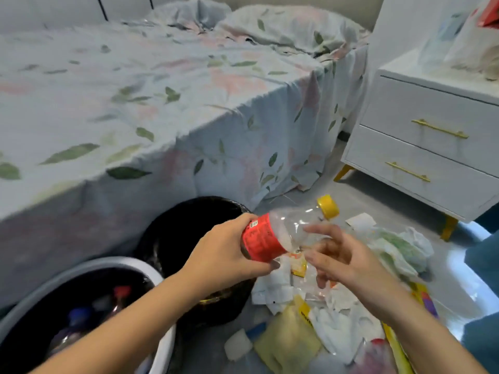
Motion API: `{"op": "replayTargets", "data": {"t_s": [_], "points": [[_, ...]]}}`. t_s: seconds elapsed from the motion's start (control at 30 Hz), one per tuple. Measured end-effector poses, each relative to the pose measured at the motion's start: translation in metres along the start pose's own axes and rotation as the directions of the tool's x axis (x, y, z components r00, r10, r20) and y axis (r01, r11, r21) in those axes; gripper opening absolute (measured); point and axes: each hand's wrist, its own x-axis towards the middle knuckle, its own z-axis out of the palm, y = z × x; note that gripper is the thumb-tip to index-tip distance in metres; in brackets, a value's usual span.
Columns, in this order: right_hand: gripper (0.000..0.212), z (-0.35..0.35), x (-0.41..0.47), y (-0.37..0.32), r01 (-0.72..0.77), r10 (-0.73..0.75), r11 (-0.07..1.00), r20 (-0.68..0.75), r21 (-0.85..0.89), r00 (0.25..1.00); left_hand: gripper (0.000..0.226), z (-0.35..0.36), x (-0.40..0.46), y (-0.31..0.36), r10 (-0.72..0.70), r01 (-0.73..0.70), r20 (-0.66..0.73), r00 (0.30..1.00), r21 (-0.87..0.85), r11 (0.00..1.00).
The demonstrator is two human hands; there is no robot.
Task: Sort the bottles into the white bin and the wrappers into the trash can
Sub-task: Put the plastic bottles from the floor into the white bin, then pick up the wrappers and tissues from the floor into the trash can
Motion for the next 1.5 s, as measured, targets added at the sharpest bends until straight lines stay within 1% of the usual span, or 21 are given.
{"op": "replayTargets", "data": {"t_s": [0.1,0.2,0.27,0.33,0.4,0.43,0.5,0.57,0.63,0.7,0.77,0.87,0.97,1.03,1.1,1.13,1.23,1.3,1.37,1.4,1.5], "points": [[0.036,0.037,0.007,0.002,-0.042,0.047,0.995,0.051,-0.089,0.998,0.051,-0.036,-0.048,-0.023,-0.209,0.198,-0.092,0.974,-0.113,0.974],[0.026,0.065,0.012,0.012,-0.119,0.135,0.978,0.084,-0.17,0.987,0.045,-0.064,-0.093,-0.045,-0.375,0.339,-0.157,0.913,-0.214,0.916],[0.02,0.08,0.012,0.019,-0.179,0.208,0.955,0.104,-0.239,0.973,0.047,-0.077,-0.12,-0.059,-0.478,0.419,-0.224,0.849,-0.265,0.868],[0.014,0.093,0.011,0.026,-0.239,0.289,0.92,0.125,-0.31,0.949,0.047,-0.086,-0.144,-0.073,-0.587,0.488,-0.273,0.762,-0.352,0.798],[0.009,0.102,0.008,0.032,-0.292,0.375,0.869,0.145,-0.4,0.916,0.043,-0.091,-0.167,-0.09,-0.67,0.544,-0.267,0.693,-0.416,0.729],[0.013,0.104,0.005,0.034,-0.301,0.413,0.833,0.158,-0.465,0.897,0.041,-0.091,-0.179,-0.099,-0.695,0.567,-0.25,0.674,-0.429,0.703],[0.019,0.106,-0.003,0.036,-0.278,0.481,0.742,0.195,-0.611,0.855,0.039,-0.087,-0.199,-0.118,-0.741,0.602,-0.205,0.639,-0.467,0.648],[0.024,0.107,-0.012,0.034,-0.247,0.563,0.643,0.229,-0.725,0.794,0.037,-0.08,-0.214,-0.134,-0.791,0.639,-0.158,0.591,-0.507,0.579],[0.028,0.109,-0.02,0.029,-0.216,0.63,0.556,0.238,-0.803,0.739,0.036,-0.076,-0.222,-0.146,-0.827,0.662,-0.134,0.546,-0.535,0.525],[0.026,0.111,-0.024,0.023,-0.18,0.659,0.503,0.24,-0.845,0.713,0.039,-0.075,-0.222,-0.153,-0.847,0.661,-0.124,0.518,-0.569,0.488],[0.02,0.113,-0.028,0.019,-0.15,0.66,0.478,0.241,-0.866,0.712,0.045,-0.074,-0.218,-0.159,-0.849,0.66,-0.138,0.51,-0.57,0.489],[0.015,0.111,-0.031,0.02,-0.126,0.639,0.461,0.23,-0.878,0.734,0.059,-0.072,-0.21,-0.163,-0.842,0.684,-0.157,0.516,-0.516,0.516],[0.015,0.105,-0.033,0.025,-0.145,0.632,0.456,0.206,-0.878,0.747,0.077,-0.068,-0.202,-0.162,-0.853,0.783,-0.152,0.5,-0.341,0.52],[0.017,0.099,-0.034,0.03,-0.164,0.631,0.462,0.193,-0.871,0.751,0.084,-0.067,-0.198,-0.157,-0.858,0.828,-0.14,0.495,-0.222,0.514],[0.016,0.091,-0.034,0.034,-0.169,0.626,0.473,0.195,-0.865,0.755,0.089,-0.07,-0.195,-0.146,-0.844,0.818,-0.163,0.512,-0.208,0.536],[0.015,0.087,-0.034,0.036,-0.17,0.62,0.482,0.198,-0.859,0.759,0.089,-0.071,-0.192,-0.14,-0.819,0.791,-0.202,0.538,-0.214,0.573],[0.013,0.076,-0.031,0.041,-0.176,0.597,0.495,0.186,-0.851,0.781,0.077,-0.074,-0.174,-0.112,-0.65,0.641,-0.335,0.682,-0.154,0.752],[0.014,0.066,-0.027,0.045,-0.162,0.574,0.478,0.167,-0.863,0.802,0.066,-0.07,-0.151,-0.091,-0.509,0.518,-0.365,0.78,-0.083,0.852],[0.014,0.056,-0.021,0.05,-0.141,0.551,0.44,0.142,-0.887,0.822,0.058,-0.061,-0.123,-0.07,-0.379,0.396,-0.33,0.865,-0.017,0.918],[0.016,0.05,-0.019,0.054,-0.12,0.538,0.403,0.129,-0.907,0.833,0.054,-0.053,-0.107,-0.059,-0.322,0.342,-0.286,0.902,0.019,0.94],[0.03,0.031,-0.009,0.066,-0.075,0.496,0.273,0.074,-0.959,0.865,0.045,-0.021,-0.06,-0.033,-0.203,0.214,-0.099,0.974,0.116,0.97]]}}
